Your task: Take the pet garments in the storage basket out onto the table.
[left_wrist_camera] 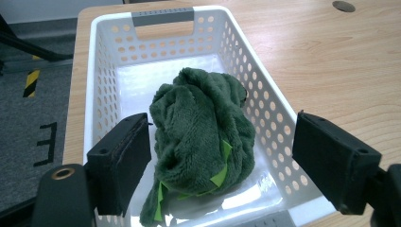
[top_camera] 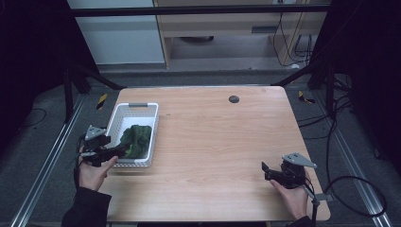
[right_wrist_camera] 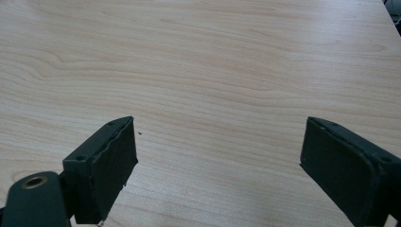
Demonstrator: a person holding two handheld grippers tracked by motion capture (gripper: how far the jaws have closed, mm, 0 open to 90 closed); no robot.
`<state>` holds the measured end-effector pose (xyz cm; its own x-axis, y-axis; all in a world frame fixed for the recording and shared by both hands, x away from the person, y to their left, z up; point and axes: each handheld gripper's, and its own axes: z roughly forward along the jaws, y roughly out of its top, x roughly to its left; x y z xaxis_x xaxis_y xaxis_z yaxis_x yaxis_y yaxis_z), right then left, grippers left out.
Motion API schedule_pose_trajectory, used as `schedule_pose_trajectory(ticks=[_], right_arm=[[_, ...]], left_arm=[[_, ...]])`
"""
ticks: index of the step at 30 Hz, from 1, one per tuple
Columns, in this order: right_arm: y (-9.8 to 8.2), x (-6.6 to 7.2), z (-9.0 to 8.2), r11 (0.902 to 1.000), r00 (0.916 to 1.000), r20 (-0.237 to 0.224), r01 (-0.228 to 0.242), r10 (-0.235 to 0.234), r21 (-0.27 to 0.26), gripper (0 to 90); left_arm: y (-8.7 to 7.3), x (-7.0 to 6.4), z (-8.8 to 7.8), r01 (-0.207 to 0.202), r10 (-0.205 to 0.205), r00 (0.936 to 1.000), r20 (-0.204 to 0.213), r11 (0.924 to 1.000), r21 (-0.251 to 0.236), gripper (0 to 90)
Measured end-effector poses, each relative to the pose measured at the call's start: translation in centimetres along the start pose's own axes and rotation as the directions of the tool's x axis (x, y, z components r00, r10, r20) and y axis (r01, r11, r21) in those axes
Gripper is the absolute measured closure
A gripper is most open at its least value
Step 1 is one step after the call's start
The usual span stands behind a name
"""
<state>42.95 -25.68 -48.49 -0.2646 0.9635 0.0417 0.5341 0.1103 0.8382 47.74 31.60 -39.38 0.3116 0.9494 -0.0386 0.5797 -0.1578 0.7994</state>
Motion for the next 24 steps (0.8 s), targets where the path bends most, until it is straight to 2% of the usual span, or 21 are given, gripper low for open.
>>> schedule_pose_trajectory(ticks=[4, 13, 17, 24], right_arm=[[0.0, 0.0, 0.0, 1.0, 1.0, -0.003, -0.002, 0.002, 0.001, 11.0], [0.0, 0.0, 0.1, 1.0, 1.0, 0.005, 0.005, -0.005, 0.001, 11.0], [0.0, 0.0, 0.1, 1.0, 1.0, 0.002, 0.001, -0.001, 0.003, 10.9], [0.0, 0.0, 0.1, 1.0, 1.0, 0.003, -0.001, 0.001, 0.005, 10.9]], left_arm=[[0.6, 0.4, 0.3, -0.005, 0.005, 1.0, -0.006, 0.9999, 0.01, 19.5], [2.0, 1.0, 1.2, -0.049, 0.052, 0.9982, -0.031, 0.9945, 0.093, 18.3], [2.8, 1.3, 1.5, -0.056, 0.06, 0.9975, -0.036, 0.9928, 0.105, 17.9], [3.5, 1.3, 2.4, -0.082, 0.089, 0.9951, -0.042, 0.9849, 0.152, 17.6]])
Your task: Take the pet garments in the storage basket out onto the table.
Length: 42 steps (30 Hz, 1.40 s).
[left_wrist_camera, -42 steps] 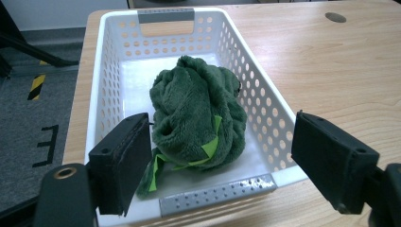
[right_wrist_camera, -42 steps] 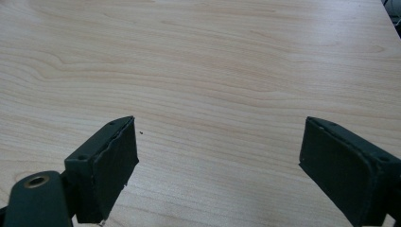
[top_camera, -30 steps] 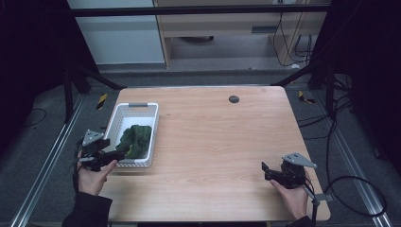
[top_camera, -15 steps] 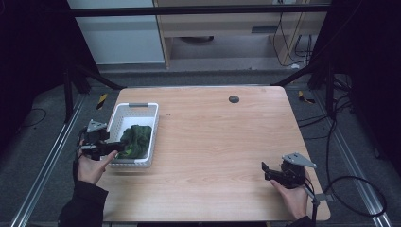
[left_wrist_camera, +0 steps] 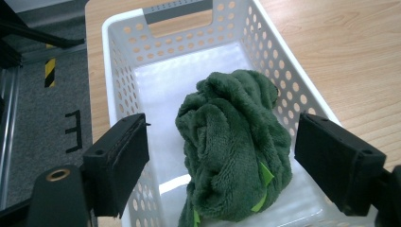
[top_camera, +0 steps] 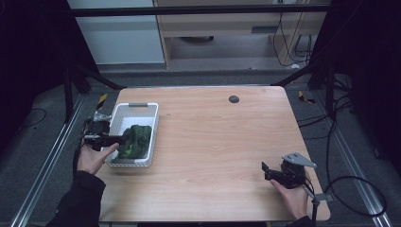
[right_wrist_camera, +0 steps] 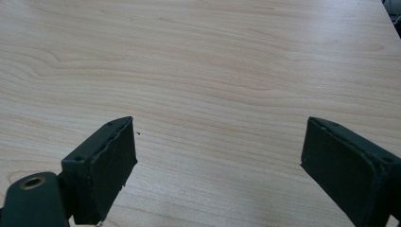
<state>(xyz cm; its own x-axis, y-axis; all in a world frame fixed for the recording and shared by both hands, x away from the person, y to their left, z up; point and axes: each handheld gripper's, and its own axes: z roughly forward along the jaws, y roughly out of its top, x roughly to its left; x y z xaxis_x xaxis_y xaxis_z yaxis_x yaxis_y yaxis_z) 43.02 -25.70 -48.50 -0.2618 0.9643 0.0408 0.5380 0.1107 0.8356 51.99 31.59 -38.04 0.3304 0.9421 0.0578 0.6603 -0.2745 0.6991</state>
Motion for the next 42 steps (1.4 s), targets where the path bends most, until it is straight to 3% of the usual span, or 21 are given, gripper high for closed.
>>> schedule_pose_trajectory(ticks=[16, 42], right_arm=[[0.0, -0.1, 0.1, 1.0, 1.0, 0.004, 0.007, -0.007, 0.001, 10.9], [0.0, 0.1, 0.3, 0.9999, 1.0, -0.002, 0.009, -0.009, 0.014, 10.9]], left_arm=[[1.0, 0.0, 1.9, -0.03, 0.03, 0.9995, -0.006, 0.9959, 0.085, 15.6], [1.2, -0.5, 4.4, -0.044, 0.039, 0.9988, 0.029, 0.9786, 0.201, 16.0]])
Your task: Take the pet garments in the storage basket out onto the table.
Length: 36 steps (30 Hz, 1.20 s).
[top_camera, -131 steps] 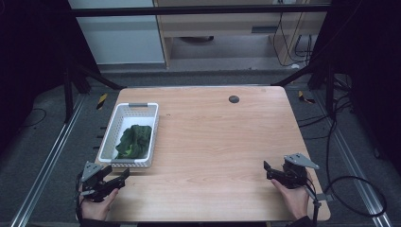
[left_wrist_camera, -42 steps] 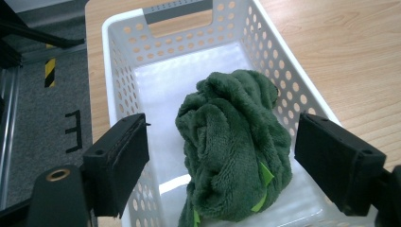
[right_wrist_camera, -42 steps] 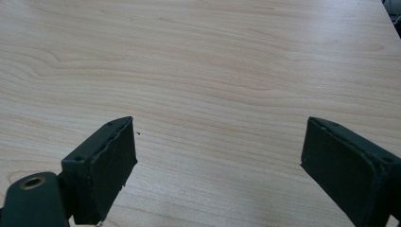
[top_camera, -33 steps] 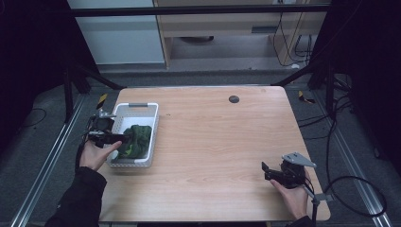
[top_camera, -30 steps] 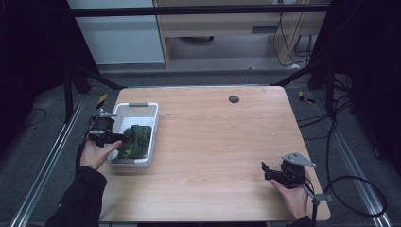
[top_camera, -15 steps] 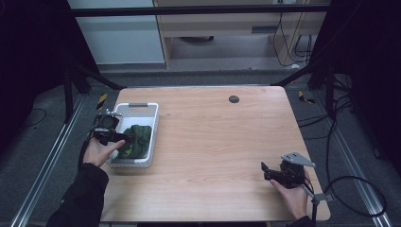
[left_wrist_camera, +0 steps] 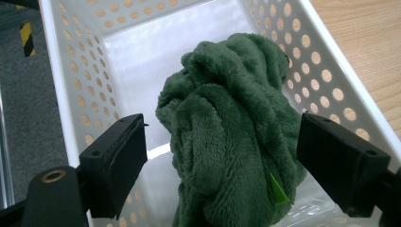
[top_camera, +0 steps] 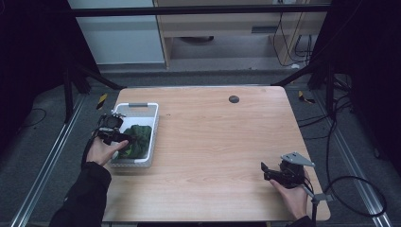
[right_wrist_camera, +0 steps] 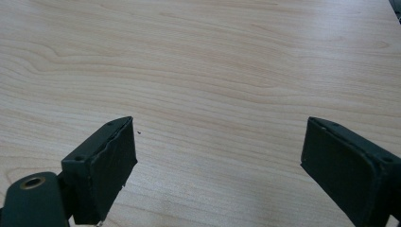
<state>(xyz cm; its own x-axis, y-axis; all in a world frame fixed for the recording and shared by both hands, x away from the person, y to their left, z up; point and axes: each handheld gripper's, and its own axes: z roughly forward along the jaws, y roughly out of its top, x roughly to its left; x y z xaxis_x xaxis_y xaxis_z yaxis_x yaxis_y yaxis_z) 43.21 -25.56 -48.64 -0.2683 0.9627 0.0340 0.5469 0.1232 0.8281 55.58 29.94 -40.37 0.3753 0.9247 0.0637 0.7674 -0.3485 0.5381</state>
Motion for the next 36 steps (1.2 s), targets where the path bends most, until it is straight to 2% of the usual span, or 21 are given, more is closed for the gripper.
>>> schedule_pose_trajectory(ticks=[12, 21, 28, 30, 36], right_arm=[[0.0, 0.1, 0.2, 0.9999, 1.0, -0.006, 0.005, -0.005, 0.011, 10.9], [0.0, 0.1, 0.2, 0.9999, 0.9999, -0.006, 0.009, -0.009, 0.012, 10.9], [0.0, 0.1, 0.2, 0.9999, 0.9999, -0.009, 0.007, -0.007, 0.014, 10.9], [-0.1, 0.1, 0.3, 0.9998, 0.9999, -0.007, 0.015, -0.015, 0.016, 10.9], [-0.1, 0.1, 0.3, 0.9997, 0.9999, -0.009, 0.015, -0.014, 0.017, 10.9]], left_arm=[[-0.1, -0.2, 1.4, -0.001, 0.0, 0.9998, 0.02, 0.9991, 0.043, 18.8], [-0.3, -0.1, 2.2, 0.006, -0.009, 0.9994, 0.033, 0.997, 0.078, 26.3], [-0.4, -0.2, 2.6, 0.02, -0.025, 0.9989, 0.04, 0.9939, 0.109, 37.1], [-0.4, -0.2, 2.6, 0.018, -0.023, 0.9989, 0.04, 0.9929, 0.118, 43.3], [-0.4, 0.0, 2.8, 0.038, -0.045, 0.9977, 0.05, 0.9883, 0.148, 53.5]])
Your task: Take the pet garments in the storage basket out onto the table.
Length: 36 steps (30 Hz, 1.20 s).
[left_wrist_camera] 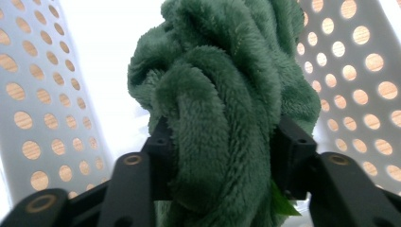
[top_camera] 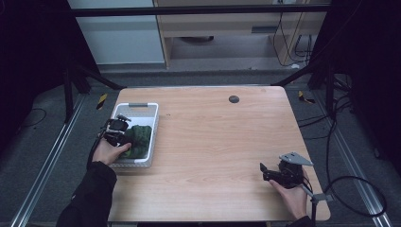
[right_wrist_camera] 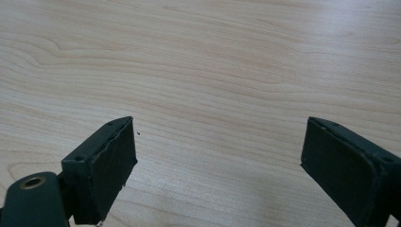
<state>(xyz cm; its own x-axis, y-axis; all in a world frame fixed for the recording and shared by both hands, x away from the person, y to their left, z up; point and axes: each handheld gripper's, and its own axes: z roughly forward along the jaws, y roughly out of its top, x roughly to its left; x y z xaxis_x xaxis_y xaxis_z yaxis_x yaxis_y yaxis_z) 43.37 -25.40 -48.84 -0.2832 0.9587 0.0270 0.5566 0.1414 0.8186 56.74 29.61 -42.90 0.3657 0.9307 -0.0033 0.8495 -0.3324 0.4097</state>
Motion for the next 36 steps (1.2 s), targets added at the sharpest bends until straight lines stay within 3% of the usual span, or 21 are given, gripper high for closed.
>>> schedule_pose_trajectory(ticks=[6, 15, 25, 36], right_arm=[[0.0, 0.0, 0.0, 1.0, 1.0, -0.002, 0.0, 0.0, 0.005, 10.9], [-0.1, -0.1, 0.0, 1.0, 1.0, -0.005, -0.002, 0.002, 0.006, 10.9], [-0.1, -0.1, -0.1, 1.0, 1.0, -0.005, -0.001, 0.001, 0.002, 10.9], [-0.1, -0.1, -0.1, 1.0, 1.0, 0.001, 0.003, -0.003, 0.0, 10.8]], left_arm=[[0.2, 0.1, -0.2, -0.003, 0.003, 1.0, 0.002, 0.9999, 0.011, 63.7], [0.2, 0.2, -1.2, -0.011, 0.011, 0.9999, -0.008, 0.9999, -0.01, 68.3], [0.4, 0.5, -4.6, -0.021, 0.019, 0.9997, -0.015, 0.9956, -0.092, 68.9], [0.3, 0.0, -7.6, -0.065, 0.061, 0.9974, -0.038, 0.9898, -0.127, 68.9]])
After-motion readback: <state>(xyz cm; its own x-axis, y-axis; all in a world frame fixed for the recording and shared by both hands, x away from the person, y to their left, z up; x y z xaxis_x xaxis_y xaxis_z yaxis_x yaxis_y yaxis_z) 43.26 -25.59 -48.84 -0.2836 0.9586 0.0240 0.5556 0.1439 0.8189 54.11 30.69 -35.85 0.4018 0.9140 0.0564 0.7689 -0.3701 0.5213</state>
